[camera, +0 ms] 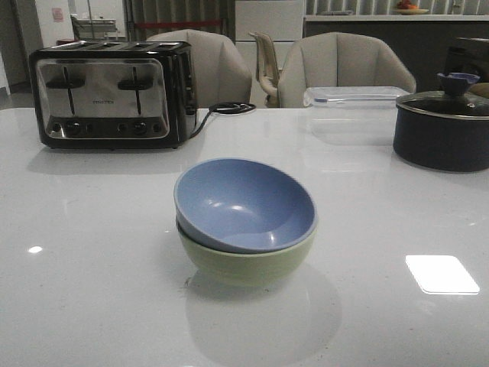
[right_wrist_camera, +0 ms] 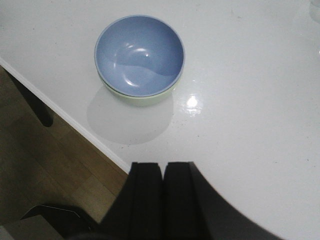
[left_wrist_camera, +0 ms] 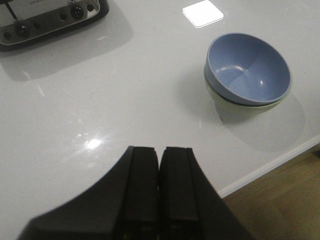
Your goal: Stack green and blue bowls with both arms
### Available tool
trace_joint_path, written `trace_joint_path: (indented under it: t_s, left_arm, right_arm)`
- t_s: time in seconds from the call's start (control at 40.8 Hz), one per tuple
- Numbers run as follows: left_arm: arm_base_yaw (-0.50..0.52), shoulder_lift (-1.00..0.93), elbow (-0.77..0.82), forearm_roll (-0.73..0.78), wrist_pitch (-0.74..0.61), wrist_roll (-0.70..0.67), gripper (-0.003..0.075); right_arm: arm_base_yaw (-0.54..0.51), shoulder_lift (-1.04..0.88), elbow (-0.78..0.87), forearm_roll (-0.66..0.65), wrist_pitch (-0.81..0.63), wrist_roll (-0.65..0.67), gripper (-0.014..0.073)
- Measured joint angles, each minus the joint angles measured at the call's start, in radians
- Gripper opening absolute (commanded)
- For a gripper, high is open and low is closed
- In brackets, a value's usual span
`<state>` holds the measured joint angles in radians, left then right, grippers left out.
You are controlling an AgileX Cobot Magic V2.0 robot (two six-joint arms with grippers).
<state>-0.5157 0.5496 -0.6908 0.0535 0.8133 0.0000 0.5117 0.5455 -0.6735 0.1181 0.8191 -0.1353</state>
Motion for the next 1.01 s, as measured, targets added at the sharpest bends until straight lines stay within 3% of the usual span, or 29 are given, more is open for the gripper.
trace_joint_path:
  t_s: [0.245, 0.319, 0.343, 0.368, 0.613, 0.735, 1.005]
  left_arm:
    - [0.003, -0.009, 0.009, 0.025, -0.01, 0.0, 0.01]
    - [0.042, -0.042, 0.048, 0.048, -0.065, 0.0, 0.0099]
    - [0.066, -0.062, 0.07, 0.053, -0.097, 0.0, 0.0099]
    - [0.253, -0.257, 0.304, 0.044, -0.382, 0.0, 0.0099]
    - [0.437, -0.502, 0.621, -0.039, -0.659, 0.0, 0.01]
    - [0.468, -0.544, 0.691, -0.054, -0.714, 0.0, 0.01]
    - [0.476, -0.555, 0.693, -0.059, -0.783, 0.0, 0.01]
  right_arm:
    - [0.0, 0.0, 0.0, 0.0, 0.0, 0.0, 0.0045]
    - [0.0, 0.0, 0.0, 0.0, 0.002, 0.0, 0.0045]
    - [0.0, 0.0, 0.0, 0.0, 0.002, 0.0, 0.0045]
    - [0.0, 0.0, 0.0, 0.0, 0.002, 0.0, 0.0045]
    - [0.0, 0.0, 0.0, 0.0, 0.002, 0.0, 0.0045]
    - [0.0, 0.0, 0.0, 0.0, 0.002, 0.0, 0.0045]
    - [0.0, 0.0, 0.0, 0.0, 0.002, 0.0, 0.0045]
